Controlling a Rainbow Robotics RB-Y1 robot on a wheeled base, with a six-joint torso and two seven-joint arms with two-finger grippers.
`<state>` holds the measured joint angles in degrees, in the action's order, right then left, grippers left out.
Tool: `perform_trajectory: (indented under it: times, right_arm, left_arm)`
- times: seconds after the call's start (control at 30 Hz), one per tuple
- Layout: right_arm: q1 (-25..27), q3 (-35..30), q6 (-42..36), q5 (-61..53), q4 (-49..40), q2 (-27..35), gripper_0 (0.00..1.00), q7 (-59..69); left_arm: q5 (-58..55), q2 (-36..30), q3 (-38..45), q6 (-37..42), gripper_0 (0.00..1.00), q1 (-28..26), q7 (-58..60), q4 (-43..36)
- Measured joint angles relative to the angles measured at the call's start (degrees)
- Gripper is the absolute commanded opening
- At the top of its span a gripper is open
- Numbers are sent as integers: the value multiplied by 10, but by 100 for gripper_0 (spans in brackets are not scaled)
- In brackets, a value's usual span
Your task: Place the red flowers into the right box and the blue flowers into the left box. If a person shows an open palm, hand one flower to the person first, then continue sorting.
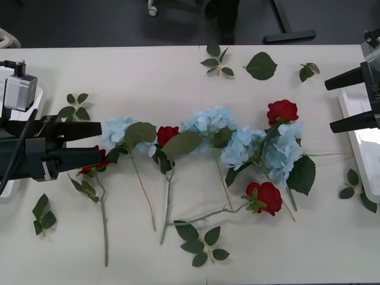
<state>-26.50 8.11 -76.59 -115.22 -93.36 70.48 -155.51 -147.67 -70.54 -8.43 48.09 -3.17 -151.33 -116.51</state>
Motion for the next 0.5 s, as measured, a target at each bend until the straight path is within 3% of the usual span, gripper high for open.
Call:
perform_trajectory:
  times: [0.27, 0.5]
  right_arm:
    - [17, 18, 8, 12, 9, 3, 100, 0]
    - [18, 17, 14, 74, 2, 16, 100, 0]
  left_arm:
    - [-30, -14, 27, 0, 100, -6, 0, -1]
    - [170, -16, 192, 4, 100, -85, 46, -37]
